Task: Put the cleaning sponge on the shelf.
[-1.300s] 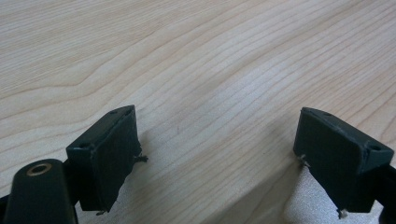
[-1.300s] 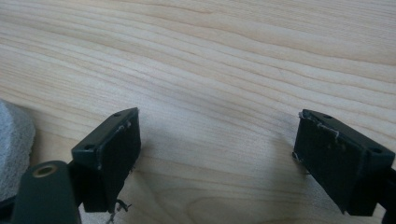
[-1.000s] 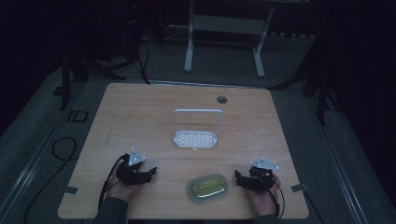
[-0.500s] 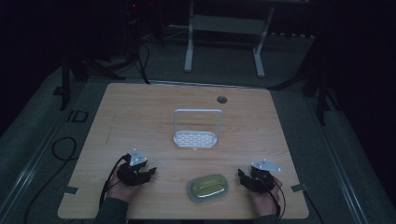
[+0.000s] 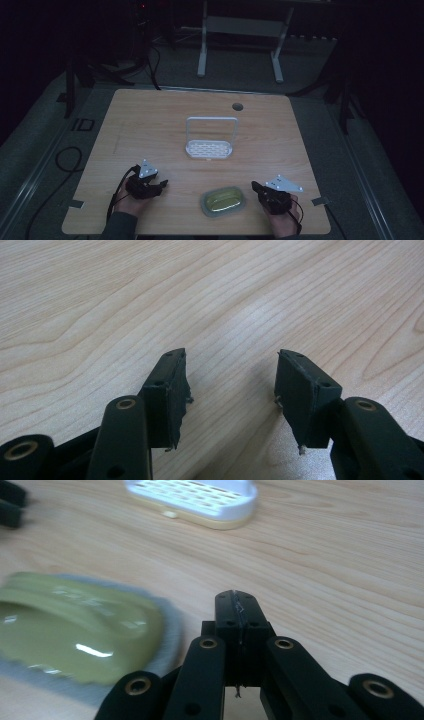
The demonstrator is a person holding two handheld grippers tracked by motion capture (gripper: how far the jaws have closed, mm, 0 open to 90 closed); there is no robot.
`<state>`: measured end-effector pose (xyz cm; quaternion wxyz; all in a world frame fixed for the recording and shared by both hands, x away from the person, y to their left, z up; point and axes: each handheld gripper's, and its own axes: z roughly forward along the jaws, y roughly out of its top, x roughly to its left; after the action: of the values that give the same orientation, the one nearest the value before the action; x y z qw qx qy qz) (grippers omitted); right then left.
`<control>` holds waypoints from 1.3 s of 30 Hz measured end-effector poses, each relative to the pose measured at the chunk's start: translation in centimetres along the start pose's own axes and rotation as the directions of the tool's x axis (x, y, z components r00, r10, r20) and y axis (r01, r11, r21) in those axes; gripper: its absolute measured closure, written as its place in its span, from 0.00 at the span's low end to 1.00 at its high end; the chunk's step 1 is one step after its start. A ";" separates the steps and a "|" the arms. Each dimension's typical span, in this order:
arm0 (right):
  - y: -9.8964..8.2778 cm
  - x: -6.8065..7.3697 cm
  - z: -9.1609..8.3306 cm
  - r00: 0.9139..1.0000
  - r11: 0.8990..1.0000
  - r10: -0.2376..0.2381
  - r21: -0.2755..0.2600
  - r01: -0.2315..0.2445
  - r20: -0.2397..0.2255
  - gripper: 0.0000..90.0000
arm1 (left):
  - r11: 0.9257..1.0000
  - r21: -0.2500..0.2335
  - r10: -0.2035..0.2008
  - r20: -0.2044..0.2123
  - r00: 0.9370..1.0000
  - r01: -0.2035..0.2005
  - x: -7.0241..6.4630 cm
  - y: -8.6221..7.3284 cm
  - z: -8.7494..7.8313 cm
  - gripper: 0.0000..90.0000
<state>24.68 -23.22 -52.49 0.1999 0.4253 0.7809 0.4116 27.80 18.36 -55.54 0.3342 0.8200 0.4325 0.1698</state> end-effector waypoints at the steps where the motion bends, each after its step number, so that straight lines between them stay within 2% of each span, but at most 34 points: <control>1: 0.0 0.2 -0.1 1.000 1.000 -0.005 -0.003 0.005 -0.016 1.00 | 1.000 0.000 0.001 0.000 1.000 -0.001 0.0 0.0 0.0 0.52; 5: 0.3 1.2 -0.4 0.997 0.999 -0.028 -0.021 0.027 -0.066 1.00 | 1.000 -0.003 0.000 0.001 1.000 0.000 0.0 0.0 0.0 0.51; 11: 0.7 2.2 -0.2 0.993 0.999 -0.048 -0.021 0.046 -0.105 1.00 | 1.000 -0.004 0.000 0.001 1.000 0.000 0.0 0.0 0.1 0.51; 21: 1.2 3.1 0.0 0.982 0.999 -0.036 -0.047 0.028 -0.184 1.00 | 1.000 -0.008 -0.001 0.000 1.000 0.001 -0.1 -0.1 0.1 0.50; 30: 1.6 4.3 0.2 0.972 0.997 -0.068 -0.059 0.056 -0.223 1.00 | 1.000 -0.010 -0.002 0.000 1.000 0.002 -0.1 -0.1 0.1 0.50; 39: 1.7 5.7 0.5 0.958 0.994 -0.104 -0.061 0.091 -0.266 1.00 | 1.000 -0.010 -0.001 0.000 1.000 0.001 -0.1 -0.1 0.1 0.50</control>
<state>22.65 -17.79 -51.21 0.1222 0.3214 0.8108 0.4737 27.78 18.28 -55.66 0.3385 0.8181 0.4320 0.1718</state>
